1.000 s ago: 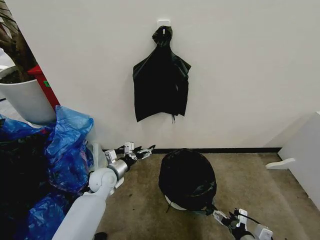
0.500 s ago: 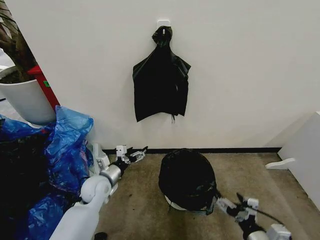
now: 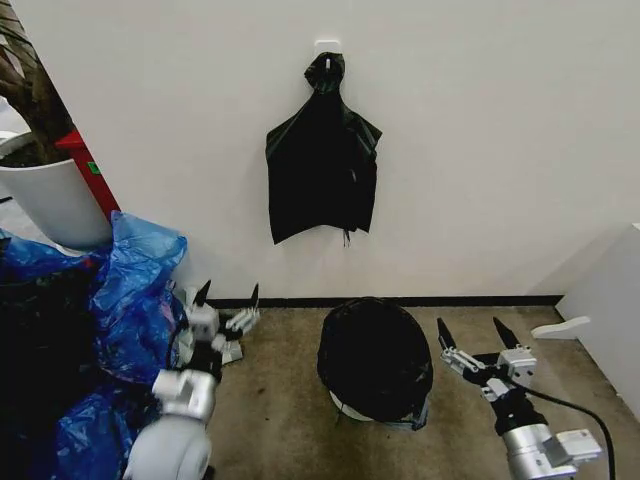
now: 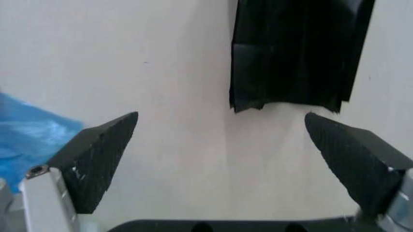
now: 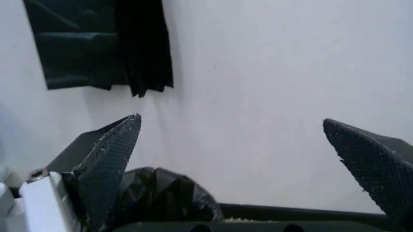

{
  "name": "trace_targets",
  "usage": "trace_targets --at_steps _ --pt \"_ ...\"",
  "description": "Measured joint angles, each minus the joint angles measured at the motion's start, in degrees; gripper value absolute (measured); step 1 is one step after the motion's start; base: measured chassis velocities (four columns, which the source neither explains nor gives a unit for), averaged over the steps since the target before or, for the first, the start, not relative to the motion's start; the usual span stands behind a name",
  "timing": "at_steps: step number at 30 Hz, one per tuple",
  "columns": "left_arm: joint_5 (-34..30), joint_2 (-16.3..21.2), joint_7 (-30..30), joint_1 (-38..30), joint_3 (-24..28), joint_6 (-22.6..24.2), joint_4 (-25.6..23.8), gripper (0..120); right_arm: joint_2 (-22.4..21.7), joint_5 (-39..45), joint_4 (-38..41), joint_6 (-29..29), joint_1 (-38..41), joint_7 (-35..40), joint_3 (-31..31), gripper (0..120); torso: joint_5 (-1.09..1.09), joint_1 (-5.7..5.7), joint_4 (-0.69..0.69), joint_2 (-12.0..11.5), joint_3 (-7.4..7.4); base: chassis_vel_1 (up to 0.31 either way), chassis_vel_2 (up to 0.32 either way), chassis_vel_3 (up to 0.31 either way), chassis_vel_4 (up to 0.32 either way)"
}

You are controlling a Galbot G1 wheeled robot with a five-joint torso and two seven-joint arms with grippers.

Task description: Place the garbage bag over the trash bin.

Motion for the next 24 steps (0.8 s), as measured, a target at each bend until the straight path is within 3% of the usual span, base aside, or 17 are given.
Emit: trace_targets --at_steps 5,9,13,15,16,19,21,23,24 --pt "2.2 -2.5 0.2 5.3 -0.5 -3.2 -2.7 100 1.6 0.6 -1.3 1.4 -2.4 -2.0 0.2 100 0.01 0.0 -0.03 0.0 0.0 0.0 0.0 0.0 0.0" --pt "2.4 -3.8 0.2 5.5 0.0 -3.2 -3.2 100 0.5 3.5 -0.9 -2.7 -2.5 -0.4 -0.9 100 0.01 0.0 -0.03 0.0 0.0 0.0 0.0 0.0 0.0" --pt "2.1 -5.4 0.2 6.2 -0.8 -3.8 -4.1 100 -3.4 9.4 6.1 -16.8 -1.1 6.2 -3.4 100 0.0 0.0 -0.02 0.0 0.01 0.0 0.0 0.0 0.0" --pt "0.6 -5.0 0.7 6.2 -2.4 -3.8 -4.4 100 -7.8 15.4 11.2 -28.7 0.3 10.5 -5.1 100 -0.02 0.0 -0.01 0.0 0.01 0.0 0.0 0.0 0.0" --pt "0.6 -5.0 0.7 6.2 -2.4 -3.8 -4.4 100 -7.8 15.4 11.2 -28.7 0.3 10.5 -5.1 100 -0.02 0.0 -0.01 0.0 0.01 0.0 0.0 0.0 0.0" --pt "-1.7 -3.2 1.0 3.4 -3.8 -2.0 -3.1 100 -14.1 29.0 13.9 -42.8 7.1 20.5 -8.0 100 -0.01 0.0 -0.02 0.0 0.01 0.0 0.0 0.0 0.0" --pt "-4.0 -1.7 0.9 0.6 -3.3 0.2 -1.7 100 -16.9 37.0 13.6 -47.6 12.4 24.3 -8.7 100 0.03 0.01 0.05 0.0 0.02 0.0 0.0 0.0 0.0" --pt "-5.4 -0.4 0.8 -1.5 -2.3 1.5 -0.6 100 -17.8 39.1 12.9 -48.9 14.1 25.5 -8.7 100 0.02 0.01 0.04 0.0 0.02 0.0 0.0 0.0 0.0" --pt "-6.3 0.5 0.7 -3.0 -1.6 2.5 0.4 100 -19.1 41.5 11.2 -49.6 16.3 27.7 -9.4 100 -0.06 0.01 -0.14 0.0 0.02 0.0 0.0 0.0 0.0"
